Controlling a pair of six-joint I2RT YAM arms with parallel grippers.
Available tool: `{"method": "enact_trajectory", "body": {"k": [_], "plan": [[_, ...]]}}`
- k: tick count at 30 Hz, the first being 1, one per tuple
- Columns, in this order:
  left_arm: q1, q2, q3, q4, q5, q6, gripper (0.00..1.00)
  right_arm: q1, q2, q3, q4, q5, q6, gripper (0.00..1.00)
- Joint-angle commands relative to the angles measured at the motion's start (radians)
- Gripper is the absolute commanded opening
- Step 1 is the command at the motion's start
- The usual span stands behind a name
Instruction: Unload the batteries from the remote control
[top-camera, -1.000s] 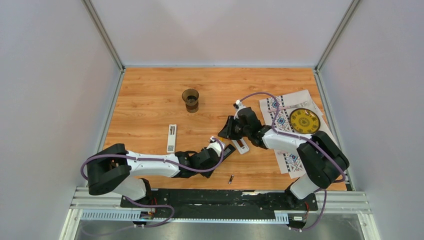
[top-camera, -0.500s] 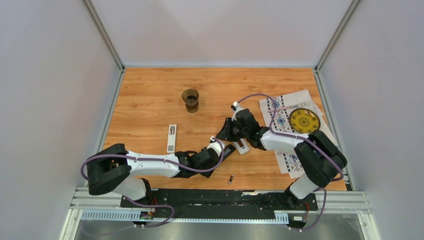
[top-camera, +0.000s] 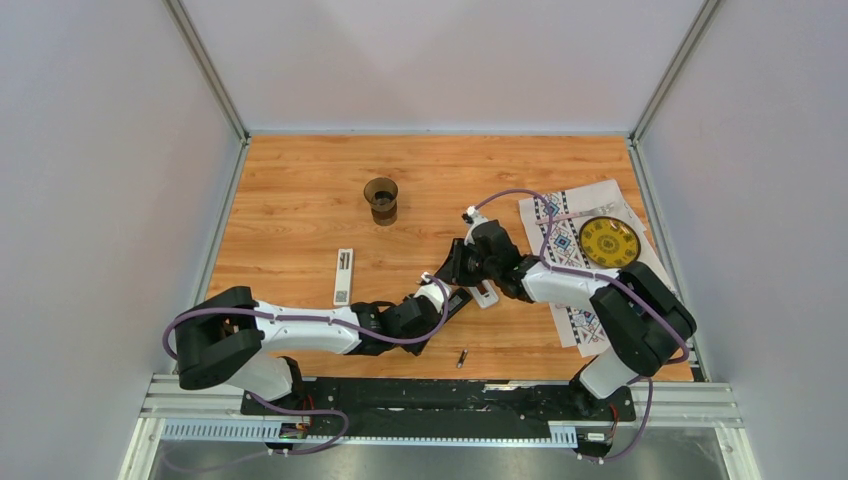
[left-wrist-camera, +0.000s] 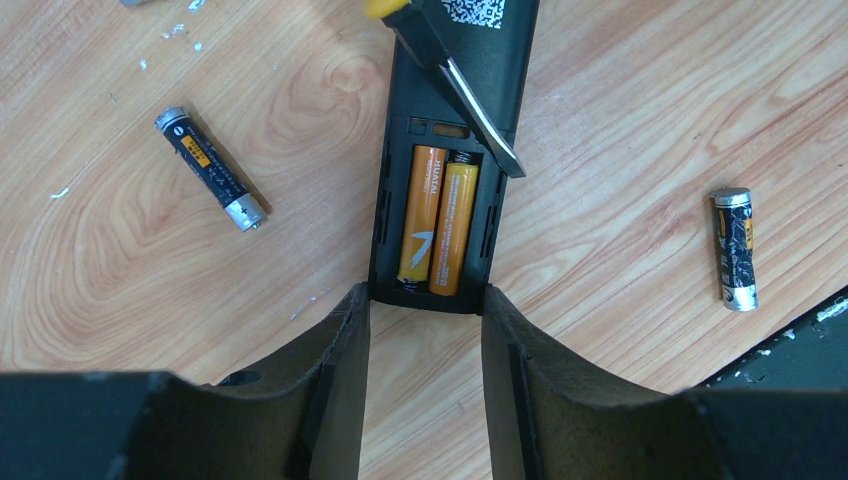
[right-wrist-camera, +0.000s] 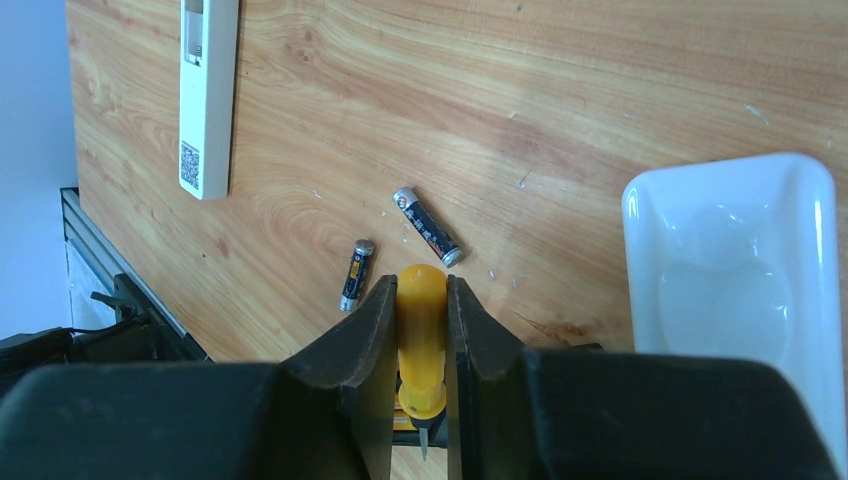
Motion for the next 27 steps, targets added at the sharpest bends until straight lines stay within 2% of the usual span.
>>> {"method": "enact_trajectory", "body": {"k": [1, 17, 27], "plan": [[-0.002, 0.03, 0.004, -0.034, 0.048, -0.015, 0.34, 0.004, 0.004, -0.01, 0.03, 0.032, -0.022, 0.0], [-0.002, 0.035, 0.002, -0.034, 0.051, -0.023, 0.31, 0.004, -0.074, -0.007, 0.08, 0.006, 0.041, 0.0], [0.0, 0.042, 0.004, -0.026, 0.057, -0.024, 0.31, 0.001, 0.01, 0.009, 0.077, 0.038, 0.012, 0.0]]}}
